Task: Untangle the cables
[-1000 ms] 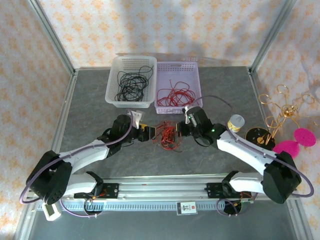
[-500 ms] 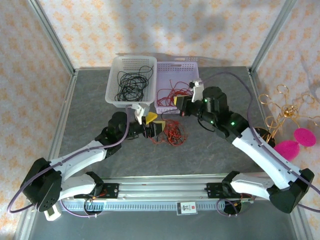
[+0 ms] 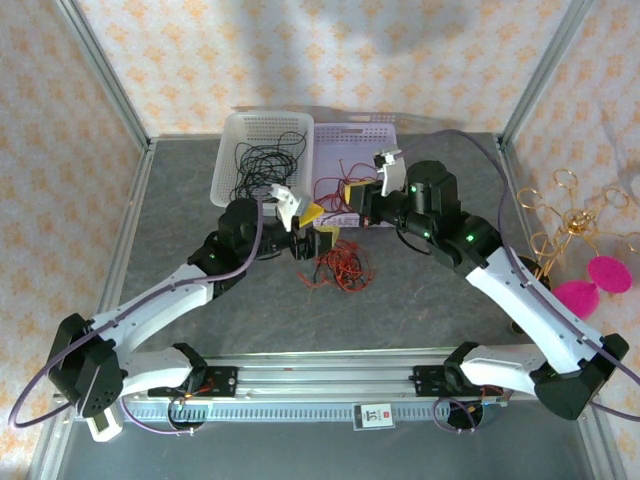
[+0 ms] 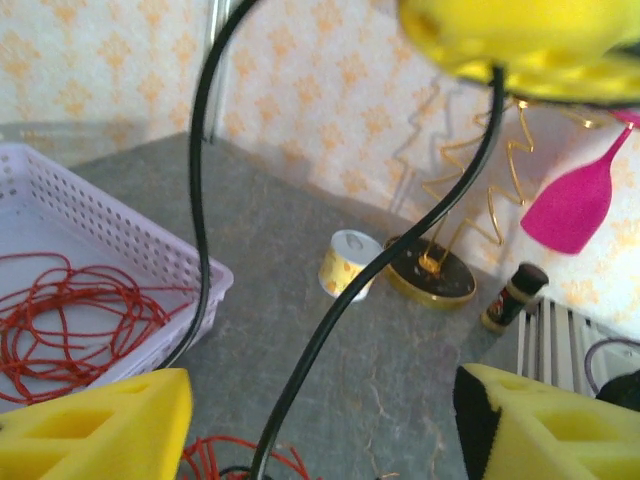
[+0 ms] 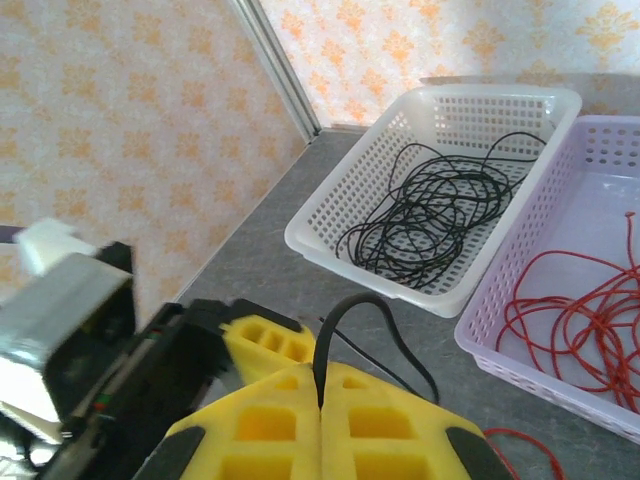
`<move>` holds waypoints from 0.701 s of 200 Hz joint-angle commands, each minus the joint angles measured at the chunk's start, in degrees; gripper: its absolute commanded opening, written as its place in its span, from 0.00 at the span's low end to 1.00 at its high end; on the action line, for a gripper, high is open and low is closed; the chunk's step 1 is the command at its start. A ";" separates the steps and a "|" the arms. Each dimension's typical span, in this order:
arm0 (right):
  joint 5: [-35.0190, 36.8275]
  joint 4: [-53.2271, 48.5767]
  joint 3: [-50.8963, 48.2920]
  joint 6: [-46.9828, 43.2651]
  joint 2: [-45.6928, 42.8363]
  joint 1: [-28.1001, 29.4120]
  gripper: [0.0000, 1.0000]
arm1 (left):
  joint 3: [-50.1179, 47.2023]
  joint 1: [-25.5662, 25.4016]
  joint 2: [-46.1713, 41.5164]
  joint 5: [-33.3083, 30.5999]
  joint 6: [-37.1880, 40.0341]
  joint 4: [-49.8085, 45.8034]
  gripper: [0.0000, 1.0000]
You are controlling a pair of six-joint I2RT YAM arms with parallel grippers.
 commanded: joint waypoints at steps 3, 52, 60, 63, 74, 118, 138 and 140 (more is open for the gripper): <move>-2.91 1.19 1.67 0.55 0.32 0.19 0.00 | 2.93 -0.15 2.41 1.12 2.41 -1.64 0.66; -1.05 1.61 0.76 1.81 -0.29 0.19 0.00 | 5.18 -0.15 4.74 -2.81 2.51 -2.41 0.18; 0.31 1.82 0.43 2.21 -0.61 0.19 0.00 | 4.78 -0.15 4.23 -3.56 1.93 -1.84 0.07; 1.02 1.85 0.38 2.46 -0.73 0.19 0.00 | 4.54 -0.15 4.05 -3.90 1.84 -1.75 0.03; 4.01 2.47 -0.20 3.63 -1.22 0.15 0.00 | 3.63 -0.15 2.94 -4.90 1.13 -1.20 0.00; 13.27 15.66 -10.03 21.98 -2.82 0.10 0.02 | 1.33 -0.19 -0.47 -4.52 -1.84 -0.39 0.00; 13.93 23.99 -16.81 32.28 -3.45 0.10 0.19 | 0.98 -0.15 -1.58 -4.89 -2.63 -0.64 0.00; 14.14 24.50 -17.24 32.95 -3.43 0.10 0.21 | 0.92 -0.15 -1.69 -4.98 -2.70 -0.71 0.00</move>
